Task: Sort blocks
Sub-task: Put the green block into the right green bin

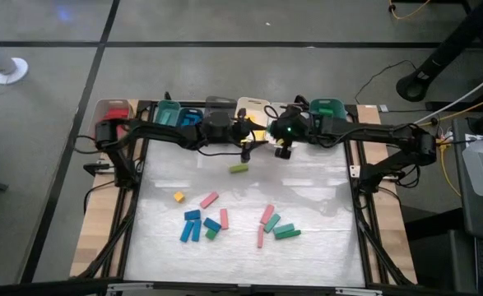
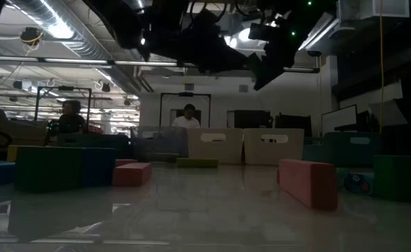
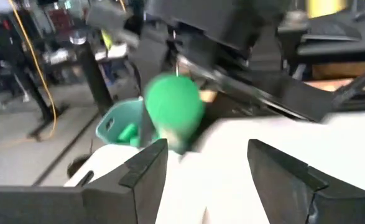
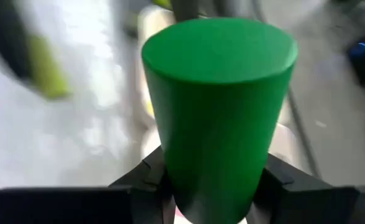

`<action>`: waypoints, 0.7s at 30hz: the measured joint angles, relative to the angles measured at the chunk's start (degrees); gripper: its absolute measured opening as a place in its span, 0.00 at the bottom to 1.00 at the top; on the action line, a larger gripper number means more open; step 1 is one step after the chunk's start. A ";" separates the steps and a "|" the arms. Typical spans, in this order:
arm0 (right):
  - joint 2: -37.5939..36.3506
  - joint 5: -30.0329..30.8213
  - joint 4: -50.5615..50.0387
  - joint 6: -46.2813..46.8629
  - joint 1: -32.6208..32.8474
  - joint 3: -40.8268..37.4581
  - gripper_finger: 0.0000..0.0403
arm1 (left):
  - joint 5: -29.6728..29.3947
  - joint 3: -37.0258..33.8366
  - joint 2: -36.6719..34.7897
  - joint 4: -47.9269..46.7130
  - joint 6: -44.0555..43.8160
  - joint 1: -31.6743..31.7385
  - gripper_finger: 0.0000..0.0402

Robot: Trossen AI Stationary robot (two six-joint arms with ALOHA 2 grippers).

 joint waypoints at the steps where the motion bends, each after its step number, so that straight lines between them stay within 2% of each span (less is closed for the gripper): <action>1: 0.00 1.82 -0.82 -0.85 -0.61 0.42 0.32 | -0.26 0.00 -1.19 -2.64 -0.28 0.50 0.52; 5: -0.06 8.81 -4.15 -2.62 -4.00 1.49 0.32 | -4.78 0.00 -6.42 -14.87 -2.24 3.23 0.52; 10: -0.07 15.33 -9.64 -2.53 -12.26 1.49 0.32 | -16.97 0.00 -11.36 -31.88 -5.20 7.84 0.52; 15: -0.07 15.26 -13.88 -0.29 -22.38 1.49 0.32 | -26.96 0.00 -12.56 -46.56 -10.96 12.93 0.52; 18: 0.04 14.43 -15.46 0.96 -27.99 1.49 0.33 | -29.35 -0.09 -12.56 -52.92 -14.88 15.82 0.52; 21: 0.04 10.88 -17.07 1.29 -32.89 1.49 0.33 | -29.83 -0.96 -12.56 -55.85 -17.17 18.28 0.52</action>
